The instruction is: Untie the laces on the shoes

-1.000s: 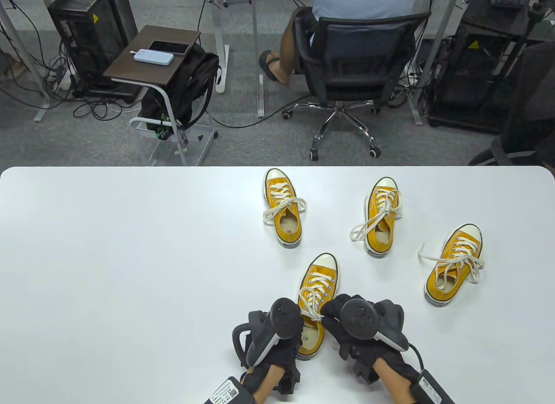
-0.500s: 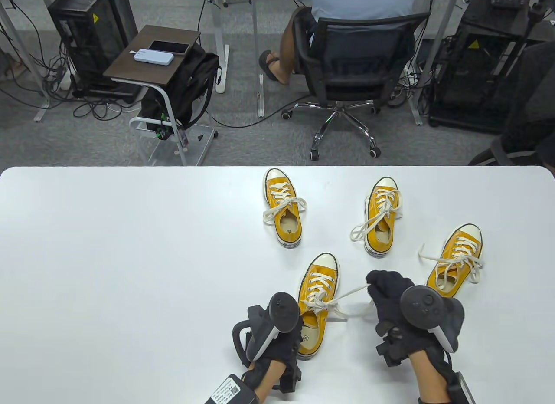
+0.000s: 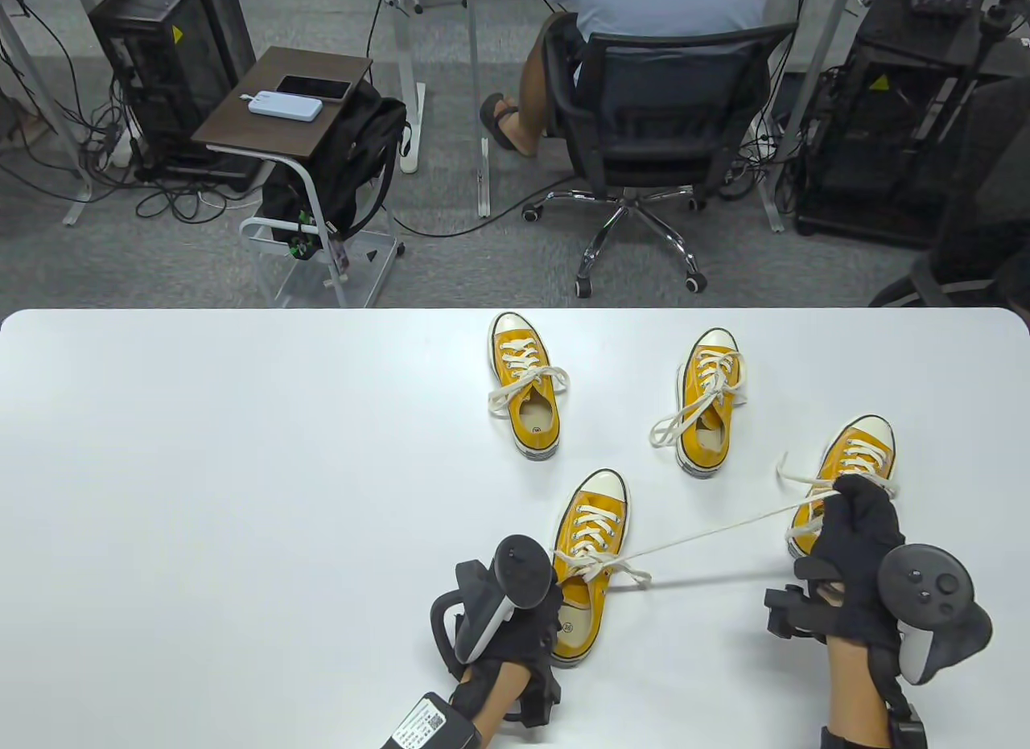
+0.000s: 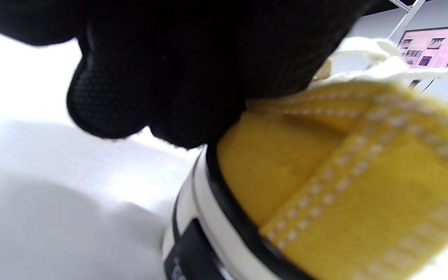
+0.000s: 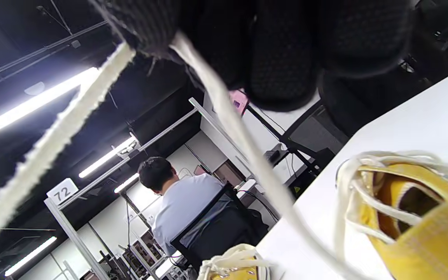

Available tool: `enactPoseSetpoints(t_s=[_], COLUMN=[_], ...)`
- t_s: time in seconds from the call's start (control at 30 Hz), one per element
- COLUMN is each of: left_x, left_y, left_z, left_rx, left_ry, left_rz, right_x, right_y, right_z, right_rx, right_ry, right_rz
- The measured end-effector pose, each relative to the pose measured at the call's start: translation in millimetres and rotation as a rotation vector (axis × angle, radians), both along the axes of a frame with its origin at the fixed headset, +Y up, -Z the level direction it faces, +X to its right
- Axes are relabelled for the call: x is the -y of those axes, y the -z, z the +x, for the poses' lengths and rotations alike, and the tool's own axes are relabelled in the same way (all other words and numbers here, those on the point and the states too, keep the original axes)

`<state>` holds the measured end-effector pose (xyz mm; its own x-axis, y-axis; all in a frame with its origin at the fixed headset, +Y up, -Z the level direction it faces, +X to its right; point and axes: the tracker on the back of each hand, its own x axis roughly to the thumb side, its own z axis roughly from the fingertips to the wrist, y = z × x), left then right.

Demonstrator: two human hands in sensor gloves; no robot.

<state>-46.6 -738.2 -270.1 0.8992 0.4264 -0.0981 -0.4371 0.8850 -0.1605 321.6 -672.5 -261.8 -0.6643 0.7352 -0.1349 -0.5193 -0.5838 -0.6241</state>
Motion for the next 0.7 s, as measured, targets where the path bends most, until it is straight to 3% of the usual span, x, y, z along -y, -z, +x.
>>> enactPoseSetpoints(t_s=[0.17,0.3,0.53,0.7], left_x=[0,1,3,4], left_y=[0,1,2,2], left_z=[0,-1,-3,-4], left_rx=[0.004,0.004,0.004,0.008], left_ry=[0.016,0.013,-0.010,-0.022], left_rz=[0.016,0.016,0.011,0.013], right_x=[4,18,52,67], right_y=[9,22,39,42], right_z=[-6,-23,-68,-88], right_rx=[-0.121,-0.325,-0.554,-0.588], right_ry=[-0.011,-0.060,-0.227,-0.294], right_rz=[-0.133,-0.389,-0.745,-0.830])
